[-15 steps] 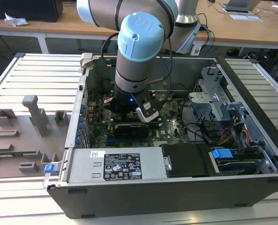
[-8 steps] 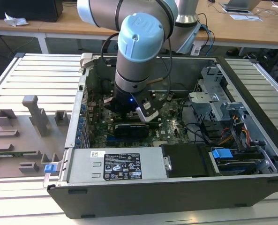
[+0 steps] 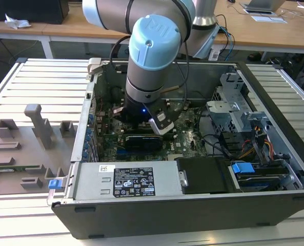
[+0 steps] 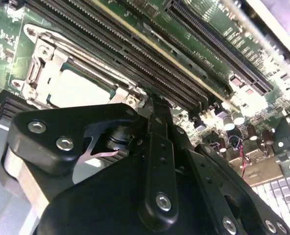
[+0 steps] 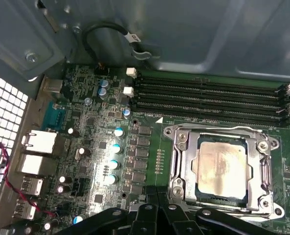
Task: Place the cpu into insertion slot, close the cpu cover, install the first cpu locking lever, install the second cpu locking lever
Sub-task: 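Install the second cpu locking lever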
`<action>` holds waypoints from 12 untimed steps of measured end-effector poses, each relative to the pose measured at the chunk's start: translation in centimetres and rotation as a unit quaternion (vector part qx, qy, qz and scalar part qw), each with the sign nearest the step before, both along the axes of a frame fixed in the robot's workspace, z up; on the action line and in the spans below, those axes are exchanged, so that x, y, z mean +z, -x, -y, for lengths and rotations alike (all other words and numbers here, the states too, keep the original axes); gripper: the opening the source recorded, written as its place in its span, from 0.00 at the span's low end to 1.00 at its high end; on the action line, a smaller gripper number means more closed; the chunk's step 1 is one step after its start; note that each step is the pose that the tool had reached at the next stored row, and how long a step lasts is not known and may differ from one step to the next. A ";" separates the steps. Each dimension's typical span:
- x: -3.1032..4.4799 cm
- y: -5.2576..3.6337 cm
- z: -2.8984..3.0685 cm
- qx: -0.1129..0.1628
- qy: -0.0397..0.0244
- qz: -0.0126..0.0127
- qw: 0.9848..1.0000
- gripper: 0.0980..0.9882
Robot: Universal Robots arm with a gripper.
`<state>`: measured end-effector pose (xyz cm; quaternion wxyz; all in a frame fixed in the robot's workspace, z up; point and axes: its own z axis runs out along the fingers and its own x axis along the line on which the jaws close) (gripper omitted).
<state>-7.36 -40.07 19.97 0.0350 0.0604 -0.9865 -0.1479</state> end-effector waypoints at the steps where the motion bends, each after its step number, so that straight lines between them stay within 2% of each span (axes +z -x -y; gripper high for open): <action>1: 0.28 0.00 0.01 0.000 0.000 0.000 1.000 0.01; 4: 0.99 -0.01 -0.04 0.000 0.000 0.000 1.000 0.01; 7: 1.56 -0.06 -0.33 0.000 0.001 0.000 1.000 0.01; 8: 1.85 -0.10 -0.71 0.000 0.006 0.000 1.000 0.01; 10: 2.09 -0.14 -1.32 0.000 0.022 0.000 1.000 0.01; 11: 2.23 -0.16 -1.86 0.000 0.037 0.000 0.999 0.01; 12: 2.32 -0.18 -2.32 0.000 0.047 0.000 0.999 0.01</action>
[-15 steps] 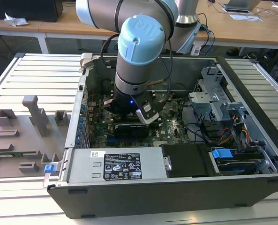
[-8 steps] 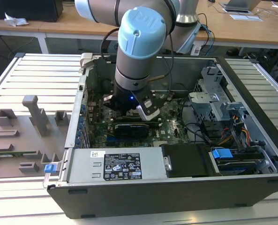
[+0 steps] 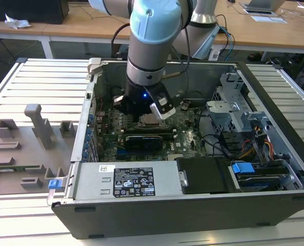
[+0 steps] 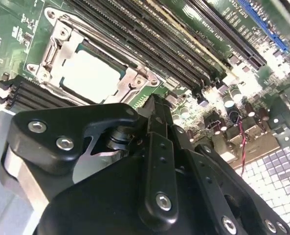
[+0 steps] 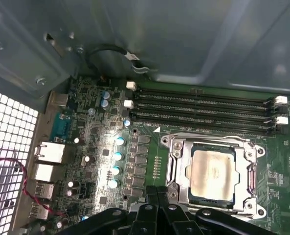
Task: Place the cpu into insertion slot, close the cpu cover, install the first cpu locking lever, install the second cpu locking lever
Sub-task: 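Install the second cpu locking lever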
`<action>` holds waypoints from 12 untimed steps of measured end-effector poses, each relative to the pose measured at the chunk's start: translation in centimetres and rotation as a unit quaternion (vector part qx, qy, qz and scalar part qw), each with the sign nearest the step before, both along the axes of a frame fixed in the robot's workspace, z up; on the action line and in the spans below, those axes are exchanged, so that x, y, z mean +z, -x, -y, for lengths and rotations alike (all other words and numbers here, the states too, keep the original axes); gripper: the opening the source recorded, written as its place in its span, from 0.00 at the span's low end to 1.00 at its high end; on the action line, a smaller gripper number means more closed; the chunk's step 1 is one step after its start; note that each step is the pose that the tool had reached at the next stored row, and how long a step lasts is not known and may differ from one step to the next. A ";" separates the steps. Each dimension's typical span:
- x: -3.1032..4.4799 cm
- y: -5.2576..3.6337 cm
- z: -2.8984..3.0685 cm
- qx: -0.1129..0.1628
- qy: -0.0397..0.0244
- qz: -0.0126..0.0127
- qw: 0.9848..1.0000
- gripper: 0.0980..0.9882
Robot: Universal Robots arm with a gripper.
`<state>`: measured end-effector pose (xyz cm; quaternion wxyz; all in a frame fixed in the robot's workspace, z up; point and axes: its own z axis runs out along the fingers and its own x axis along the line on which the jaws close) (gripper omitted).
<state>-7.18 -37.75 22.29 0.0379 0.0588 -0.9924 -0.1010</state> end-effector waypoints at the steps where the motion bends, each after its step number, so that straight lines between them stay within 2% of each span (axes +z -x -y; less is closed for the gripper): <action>1: 0.05 0.00 -0.32 0.000 0.007 0.000 1.000 0.01; 3: 0.11 -0.01 -1.05 0.000 0.023 0.000 1.000 0.01; 4: 0.14 -0.03 -1.56 0.000 0.035 0.000 0.999 0.01; 6: 0.17 -0.04 -2.16 0.000 0.050 0.000 0.999 0.01; 8: 0.20 -0.06 -3.06 0.000 0.076 0.000 0.997 0.01; 9: 0.20 -0.06 -3.28 0.000 0.085 0.000 0.996 0.01; 10: 0.21 -0.06 -3.60 0.000 0.097 0.000 0.995 0.01; 11: 0.20 -0.06 -3.71 0.000 0.100 0.000 0.995 0.01; 12: 0.21 -0.06 -3.71 0.000 0.100 0.000 0.995 0.01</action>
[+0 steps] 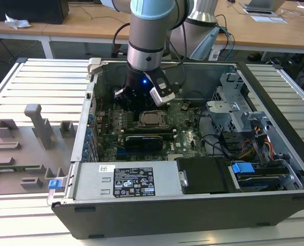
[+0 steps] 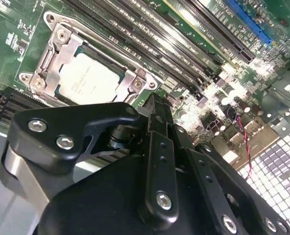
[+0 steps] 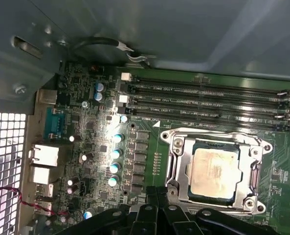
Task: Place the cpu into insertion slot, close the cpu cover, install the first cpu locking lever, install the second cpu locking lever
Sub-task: 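Install the second cpu locking lever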
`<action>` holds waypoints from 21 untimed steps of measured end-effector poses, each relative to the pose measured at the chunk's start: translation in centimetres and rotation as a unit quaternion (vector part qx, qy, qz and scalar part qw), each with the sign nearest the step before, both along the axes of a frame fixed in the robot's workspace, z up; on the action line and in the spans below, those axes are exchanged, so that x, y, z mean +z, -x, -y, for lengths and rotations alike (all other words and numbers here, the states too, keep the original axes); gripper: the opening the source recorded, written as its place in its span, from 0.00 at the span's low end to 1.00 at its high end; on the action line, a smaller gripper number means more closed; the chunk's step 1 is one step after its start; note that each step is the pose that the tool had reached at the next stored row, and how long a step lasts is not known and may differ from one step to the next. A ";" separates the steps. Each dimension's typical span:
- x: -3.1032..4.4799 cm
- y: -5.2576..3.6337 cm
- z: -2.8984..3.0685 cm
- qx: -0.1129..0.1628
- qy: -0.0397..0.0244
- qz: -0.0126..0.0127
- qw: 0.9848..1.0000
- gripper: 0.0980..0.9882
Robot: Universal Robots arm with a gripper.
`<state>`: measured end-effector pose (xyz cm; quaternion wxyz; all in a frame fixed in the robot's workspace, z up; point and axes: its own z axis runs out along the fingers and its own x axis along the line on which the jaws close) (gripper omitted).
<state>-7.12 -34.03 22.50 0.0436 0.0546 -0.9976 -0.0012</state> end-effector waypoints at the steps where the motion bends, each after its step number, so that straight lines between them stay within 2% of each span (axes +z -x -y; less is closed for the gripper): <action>1: 0.00 0.00 0.00 0.000 0.000 0.000 1.000 0.01; 5: 0.00 -0.19 -0.01 0.000 0.000 0.000 1.000 0.01; 8: 0.00 -1.09 0.00 0.000 0.000 0.000 1.000 0.01; 11: 0.00 -2.21 0.00 0.000 0.000 0.000 1.000 0.01; 13: 0.00 -3.37 0.00 0.000 0.000 0.000 1.000 0.01; 21: 0.00 -6.24 0.00 0.000 0.000 -0.001 1.000 0.01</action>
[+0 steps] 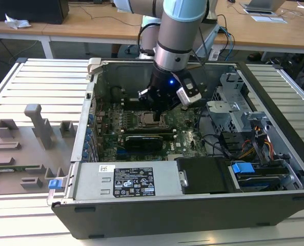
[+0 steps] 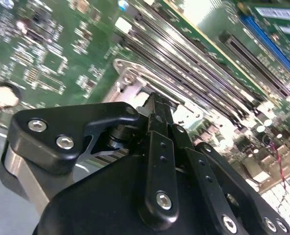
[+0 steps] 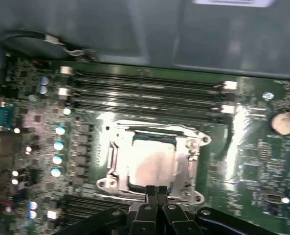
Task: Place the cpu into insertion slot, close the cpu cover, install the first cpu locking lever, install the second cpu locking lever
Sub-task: 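Install the second cpu locking lever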
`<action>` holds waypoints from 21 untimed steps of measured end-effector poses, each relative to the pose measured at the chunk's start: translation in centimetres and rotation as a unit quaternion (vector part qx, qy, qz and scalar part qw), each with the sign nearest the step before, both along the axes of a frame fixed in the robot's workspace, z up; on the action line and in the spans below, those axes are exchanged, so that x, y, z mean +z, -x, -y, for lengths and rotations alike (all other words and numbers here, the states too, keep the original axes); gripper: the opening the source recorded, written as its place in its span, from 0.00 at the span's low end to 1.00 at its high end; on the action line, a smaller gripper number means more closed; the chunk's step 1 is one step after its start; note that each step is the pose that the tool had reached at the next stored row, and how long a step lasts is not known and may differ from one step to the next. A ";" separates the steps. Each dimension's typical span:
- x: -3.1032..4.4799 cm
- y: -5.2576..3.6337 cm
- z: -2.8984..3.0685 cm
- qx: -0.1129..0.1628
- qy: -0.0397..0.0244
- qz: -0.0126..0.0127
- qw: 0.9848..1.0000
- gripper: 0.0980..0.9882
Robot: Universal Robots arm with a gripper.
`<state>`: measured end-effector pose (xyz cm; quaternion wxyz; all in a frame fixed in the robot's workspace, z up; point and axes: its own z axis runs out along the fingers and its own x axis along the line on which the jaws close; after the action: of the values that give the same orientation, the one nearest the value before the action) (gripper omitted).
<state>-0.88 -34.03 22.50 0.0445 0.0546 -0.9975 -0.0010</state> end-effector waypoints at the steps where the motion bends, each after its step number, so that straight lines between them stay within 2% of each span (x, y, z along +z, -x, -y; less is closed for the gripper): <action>1: -0.01 -0.22 0.00 0.000 0.000 0.000 1.000 0.01; 7: 0.03 -1.94 0.00 0.000 0.000 -0.001 1.000 0.01; 12: 1.76 -2.06 0.00 0.000 0.000 -0.002 1.000 0.01; 18: 3.42 -2.11 0.00 0.000 0.000 -0.002 1.000 0.01; 21: 3.48 -2.11 0.00 0.000 0.000 -0.002 1.000 0.01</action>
<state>1.23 -34.03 25.98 0.0463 0.0546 -0.9974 -0.0010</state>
